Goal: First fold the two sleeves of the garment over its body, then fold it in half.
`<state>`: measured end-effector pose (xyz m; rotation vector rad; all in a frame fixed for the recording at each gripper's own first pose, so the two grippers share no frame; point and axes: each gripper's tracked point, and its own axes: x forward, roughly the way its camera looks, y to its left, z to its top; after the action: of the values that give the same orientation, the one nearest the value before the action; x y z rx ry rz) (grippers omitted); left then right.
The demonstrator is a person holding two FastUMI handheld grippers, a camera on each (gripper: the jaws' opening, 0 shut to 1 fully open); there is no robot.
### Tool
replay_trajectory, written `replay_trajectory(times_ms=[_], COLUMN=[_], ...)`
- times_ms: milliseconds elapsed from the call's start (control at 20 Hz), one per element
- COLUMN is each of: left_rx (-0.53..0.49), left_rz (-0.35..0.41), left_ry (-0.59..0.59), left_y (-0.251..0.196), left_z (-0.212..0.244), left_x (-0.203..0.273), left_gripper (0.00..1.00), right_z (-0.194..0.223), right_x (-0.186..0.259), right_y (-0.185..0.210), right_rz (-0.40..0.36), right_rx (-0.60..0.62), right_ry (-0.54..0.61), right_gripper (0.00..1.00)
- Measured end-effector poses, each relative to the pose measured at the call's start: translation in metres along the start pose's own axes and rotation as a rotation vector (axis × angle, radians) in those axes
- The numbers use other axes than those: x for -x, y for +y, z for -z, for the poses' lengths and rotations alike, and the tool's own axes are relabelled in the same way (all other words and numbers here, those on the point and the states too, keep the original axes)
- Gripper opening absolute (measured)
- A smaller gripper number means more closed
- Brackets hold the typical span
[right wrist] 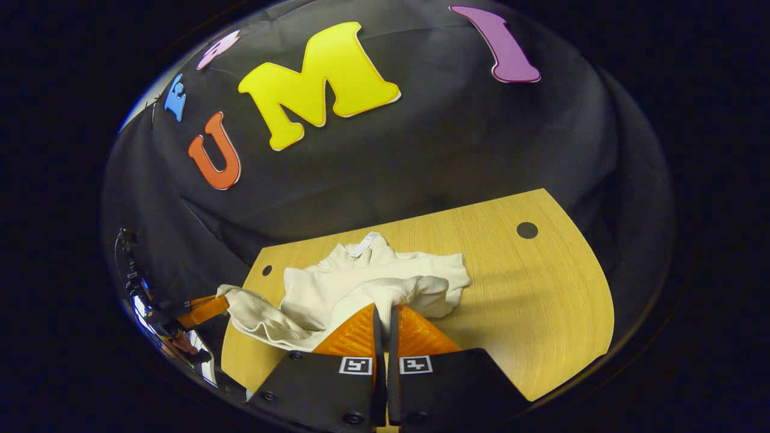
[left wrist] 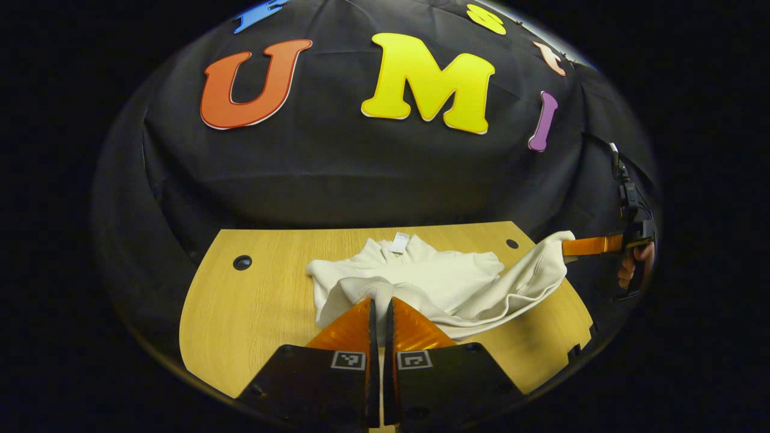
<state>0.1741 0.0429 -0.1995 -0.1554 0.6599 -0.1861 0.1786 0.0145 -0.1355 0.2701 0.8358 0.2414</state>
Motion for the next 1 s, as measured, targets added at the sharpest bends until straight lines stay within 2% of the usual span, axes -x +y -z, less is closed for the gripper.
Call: replay_trajectory(times_ms=[250,550,750,1000], left_rx=[0.049,0.097,0.1,0.107], left_rz=[-0.006,-0.036,-0.101,-0.14], left_ry=[-0.006,-0.019,-0.016,0.01], left_y=[0.011,0.033,0.057,0.07], left_z=[-0.037,-0.058,-0.045,-0.016], left_x=[-0.035,-0.106,-0.151,-0.21], left_gripper=[0.05,0.05,0.05,0.05], right_z=[-0.045,-0.072,-0.067,-0.037], right_x=[-0.033,-0.104,-0.151,-0.214], right_y=[0.007,-0.007,-0.022,-0.043], right_rz=[0.008,0.042,0.06,0.101], right_rx=[0.01,0.017,0.067,0.131], right_ry=[0.004,0.012,0.004,0.012], right_gripper=[0.02,0.02,0.01,0.02])
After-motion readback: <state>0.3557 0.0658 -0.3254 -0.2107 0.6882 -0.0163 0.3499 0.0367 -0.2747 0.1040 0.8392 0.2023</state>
